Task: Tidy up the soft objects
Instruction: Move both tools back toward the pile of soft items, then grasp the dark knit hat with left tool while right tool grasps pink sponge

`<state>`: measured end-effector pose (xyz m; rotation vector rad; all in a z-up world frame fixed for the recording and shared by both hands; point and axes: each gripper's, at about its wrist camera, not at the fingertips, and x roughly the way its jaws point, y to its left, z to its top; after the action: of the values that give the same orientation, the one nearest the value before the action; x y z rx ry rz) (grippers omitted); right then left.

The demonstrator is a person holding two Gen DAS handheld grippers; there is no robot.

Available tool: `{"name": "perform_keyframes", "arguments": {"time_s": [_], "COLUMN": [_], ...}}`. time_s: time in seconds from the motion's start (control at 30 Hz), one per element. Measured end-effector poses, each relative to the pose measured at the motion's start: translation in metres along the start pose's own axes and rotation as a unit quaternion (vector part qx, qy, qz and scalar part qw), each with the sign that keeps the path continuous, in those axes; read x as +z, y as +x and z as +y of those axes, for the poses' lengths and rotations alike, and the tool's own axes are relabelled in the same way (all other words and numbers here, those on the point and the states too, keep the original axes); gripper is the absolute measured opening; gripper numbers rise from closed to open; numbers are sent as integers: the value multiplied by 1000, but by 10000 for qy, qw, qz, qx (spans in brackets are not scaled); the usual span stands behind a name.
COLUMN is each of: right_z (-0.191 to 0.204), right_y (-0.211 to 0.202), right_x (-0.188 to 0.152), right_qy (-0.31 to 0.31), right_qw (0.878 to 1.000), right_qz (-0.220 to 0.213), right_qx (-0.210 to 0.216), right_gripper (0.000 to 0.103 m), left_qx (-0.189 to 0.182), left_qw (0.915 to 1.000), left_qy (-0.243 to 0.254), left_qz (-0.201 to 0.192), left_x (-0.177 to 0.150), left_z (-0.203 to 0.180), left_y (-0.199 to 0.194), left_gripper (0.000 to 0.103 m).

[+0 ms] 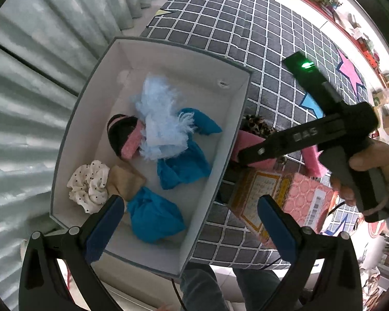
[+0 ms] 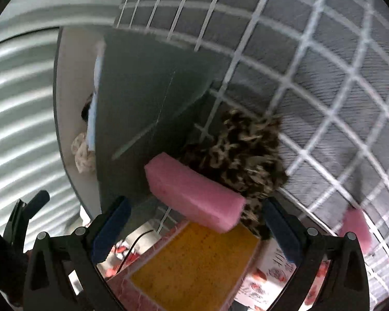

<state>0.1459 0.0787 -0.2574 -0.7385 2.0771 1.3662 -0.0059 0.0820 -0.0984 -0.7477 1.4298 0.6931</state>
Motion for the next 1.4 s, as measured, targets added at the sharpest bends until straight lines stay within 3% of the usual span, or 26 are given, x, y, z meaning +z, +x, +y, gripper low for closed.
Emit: {"name": "perform_keyframes", "arguments": {"time_s": [0.13,0.2,0.33,0.43,0.5,0.57,0.67,0.8,0.9,1.0,1.2,1.27,1.33,1.4], "right_z": [-8,-19,-37,-50,-64,-76,-93,-92,-81,-81,-93,-98,-109,-128], "right_y": [8,-3,-19,-38,-60,-81,-113,-114,-93,-71,-34,-27,-23,-26], "right_x": [5,5,-4,-11,-17,-21,-37,-56,-77,-99,-125,-131,-138,-151], "right_qy": [67,273,557,557,767,1005,1351,994,737,771,903,976,1064,1142], "right_qw": [9991,9943,9901,9778,9567,9434,9372,9516,9555,9643,9706,9718,9727,9735], "right_qz": [24,-413,-751,-1055,-1454,-1764,-2195,-2009,-1760,-1587,-1397,-1410,-1402,-1451], "right_qx": [-409,-943,-1048,-1725,-2400,-2621,-2348,-2103,-2249,-1976,-1743,-1620,-1510,-1352], "right_gripper": [102,102,102,102,102,102,102,102,102,102,102,86,46,31], "left_qx": [34,46,62,65,50,44,13,-11,-2,-12,21,35,46,68], "left_qw": [10000,10000,9999,9998,9997,9995,9991,9986,9979,9972,9956,9950,9943,9939], "left_qy": [44,62,132,193,251,321,421,516,633,731,926,993,1059,1099], "left_qz": [10,8,2,-11,-27,-54,-84,-121,-169,-177,-130,-122,-110,-110], "left_x": [3,5,10,14,17,19,23,31,37,41,45,44,44,44], "left_z": [-7,-10,-16,-22,-28,-34,-42,-53,-61,-70,-89,-96,-103,-109], "left_y": [-1,-1,-3,-3,-4,-5,-6,-9,-12,-13,-10,-9,-9,-9], "left_gripper": [103,103,103,103,103,103,103,103,103,103,103,103,103,103]}}
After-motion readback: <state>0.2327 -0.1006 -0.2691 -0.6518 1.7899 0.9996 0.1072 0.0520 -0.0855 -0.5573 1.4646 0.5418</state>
